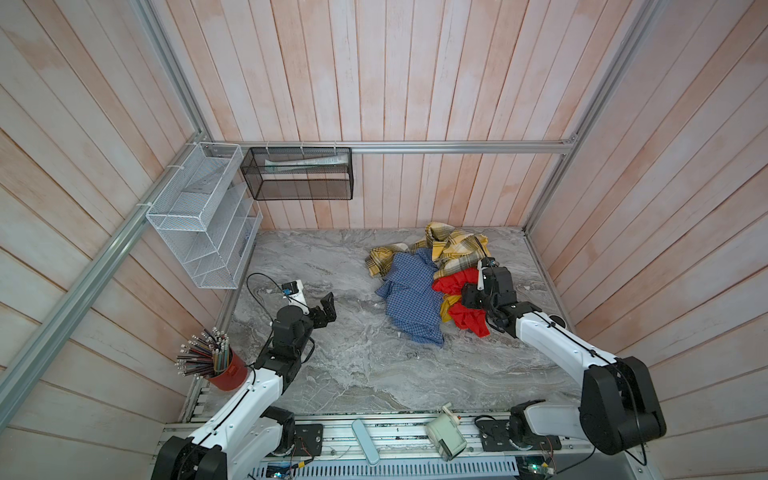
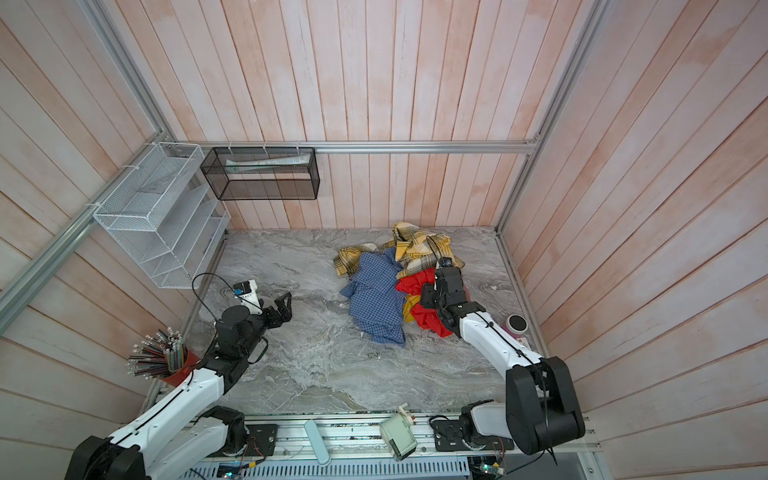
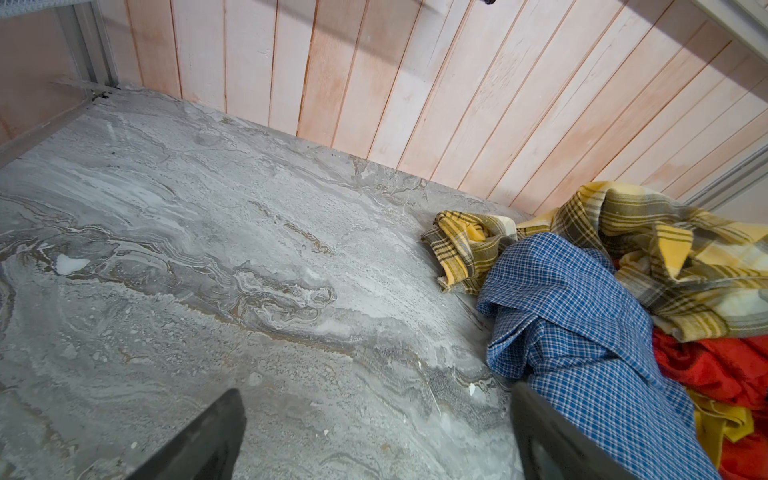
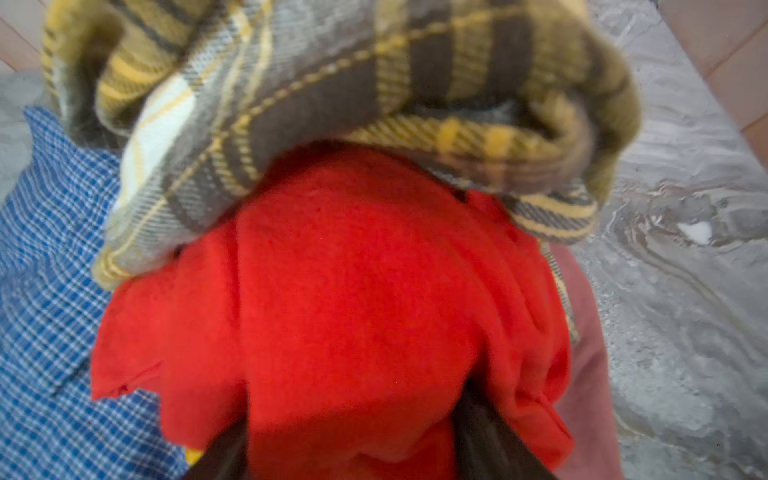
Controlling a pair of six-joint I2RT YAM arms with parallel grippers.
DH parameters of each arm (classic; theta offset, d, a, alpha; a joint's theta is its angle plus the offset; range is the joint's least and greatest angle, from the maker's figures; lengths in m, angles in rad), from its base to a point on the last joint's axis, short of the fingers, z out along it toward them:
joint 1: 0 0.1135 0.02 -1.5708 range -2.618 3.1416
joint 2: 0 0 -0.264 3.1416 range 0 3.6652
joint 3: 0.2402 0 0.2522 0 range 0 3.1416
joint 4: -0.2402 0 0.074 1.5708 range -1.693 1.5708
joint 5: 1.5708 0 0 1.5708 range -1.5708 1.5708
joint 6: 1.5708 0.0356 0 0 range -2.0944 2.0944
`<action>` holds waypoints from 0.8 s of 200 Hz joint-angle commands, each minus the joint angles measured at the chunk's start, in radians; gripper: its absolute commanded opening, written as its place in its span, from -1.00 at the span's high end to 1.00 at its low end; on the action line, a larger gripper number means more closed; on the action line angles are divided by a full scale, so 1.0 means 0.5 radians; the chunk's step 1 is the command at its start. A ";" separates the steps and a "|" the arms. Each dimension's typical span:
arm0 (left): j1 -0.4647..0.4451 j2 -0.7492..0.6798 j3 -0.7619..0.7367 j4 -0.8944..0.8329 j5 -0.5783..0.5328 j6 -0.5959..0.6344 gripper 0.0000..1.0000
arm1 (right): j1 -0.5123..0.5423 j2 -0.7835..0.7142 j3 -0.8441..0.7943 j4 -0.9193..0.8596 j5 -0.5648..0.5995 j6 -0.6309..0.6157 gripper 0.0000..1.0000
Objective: Pick out a specific cloth from the pile
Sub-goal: 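Lower the right gripper and grasp the red cloth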
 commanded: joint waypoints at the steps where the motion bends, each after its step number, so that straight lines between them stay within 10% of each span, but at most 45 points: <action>1: -0.014 -0.028 -0.031 -0.053 -0.006 -0.022 -1.00 | -0.020 0.032 0.064 0.107 0.032 -0.014 0.21; 42: -0.031 -0.023 -0.019 -0.076 -0.006 -0.018 -1.00 | -0.018 -0.047 0.069 0.111 -0.005 -0.025 1.00; 160: -0.138 0.049 0.042 -0.094 -0.064 -0.017 -1.00 | 0.214 -0.450 0.331 -0.136 0.088 -0.059 1.00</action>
